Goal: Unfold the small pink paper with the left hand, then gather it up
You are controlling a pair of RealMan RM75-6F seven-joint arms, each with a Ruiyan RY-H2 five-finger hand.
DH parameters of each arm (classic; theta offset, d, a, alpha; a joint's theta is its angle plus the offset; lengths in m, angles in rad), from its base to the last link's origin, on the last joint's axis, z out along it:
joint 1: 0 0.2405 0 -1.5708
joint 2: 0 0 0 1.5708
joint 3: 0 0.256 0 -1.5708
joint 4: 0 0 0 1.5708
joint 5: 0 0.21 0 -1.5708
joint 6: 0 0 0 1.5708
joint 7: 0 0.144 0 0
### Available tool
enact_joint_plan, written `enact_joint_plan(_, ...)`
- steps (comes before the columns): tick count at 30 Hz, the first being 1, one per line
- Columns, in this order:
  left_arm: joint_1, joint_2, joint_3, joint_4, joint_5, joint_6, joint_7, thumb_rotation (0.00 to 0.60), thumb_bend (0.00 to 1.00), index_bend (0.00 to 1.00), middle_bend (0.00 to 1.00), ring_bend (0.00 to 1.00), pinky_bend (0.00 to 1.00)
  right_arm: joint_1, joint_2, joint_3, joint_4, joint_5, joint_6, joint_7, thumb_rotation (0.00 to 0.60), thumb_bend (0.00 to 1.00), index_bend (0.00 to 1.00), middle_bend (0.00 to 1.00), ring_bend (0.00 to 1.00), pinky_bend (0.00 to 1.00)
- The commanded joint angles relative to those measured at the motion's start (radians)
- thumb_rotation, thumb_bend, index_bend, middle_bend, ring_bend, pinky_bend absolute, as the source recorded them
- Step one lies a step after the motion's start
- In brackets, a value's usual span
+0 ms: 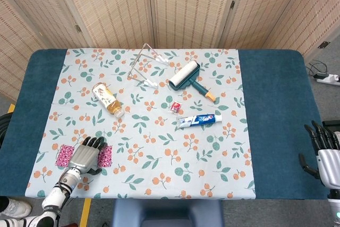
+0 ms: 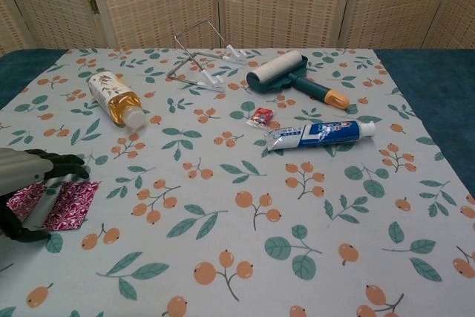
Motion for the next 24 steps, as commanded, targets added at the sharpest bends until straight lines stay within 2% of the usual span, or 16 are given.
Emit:
enact_joint_plan(1, -0.004, -0.004, 0.006, 0.001, -0.01, 0.007, 0.008, 0.504, 0.29, 0.14, 0.0, 0.0, 0.0, 0.0, 0.0, 0.0, 0.001, 0.0, 0.0, 0.001, 0.6, 0.46, 0.0, 0.0, 0.0, 0.0)
enact_joint_plan(7, -0.009, -0.009, 0.013, 0.004, -0.014, 0.013, 0.001, 0.523, 0.29, 0.15, 0.0, 0.0, 0.0, 0.0, -0.001, 0.0, 0.0, 0.0, 0.0, 0.0, 0.6, 0.46, 0.0, 0.0, 0.0, 0.0)
enact_joint_plan(13, -0.006, -0.019, 0.019, 0.017, 0.003, 0.026, -0.019, 0.594, 0.3, 0.19, 0.0, 0.0, 0.0, -0.001, -0.001, 0.0, -0.001, -0.001, 0.003, 0.0, 0.6, 0.46, 0.0, 0.0, 0.0, 0.0)
enact_joint_plan(24, 0.015, -0.006, 0.033, 0.004, 0.068, 0.068, -0.06, 0.596, 0.3, 0.22, 0.0, 0.0, 0.0, -0.003, -0.001, 0.0, -0.002, -0.001, 0.007, -0.001, 0.6, 0.46, 0.0, 0.0, 0.0, 0.0)
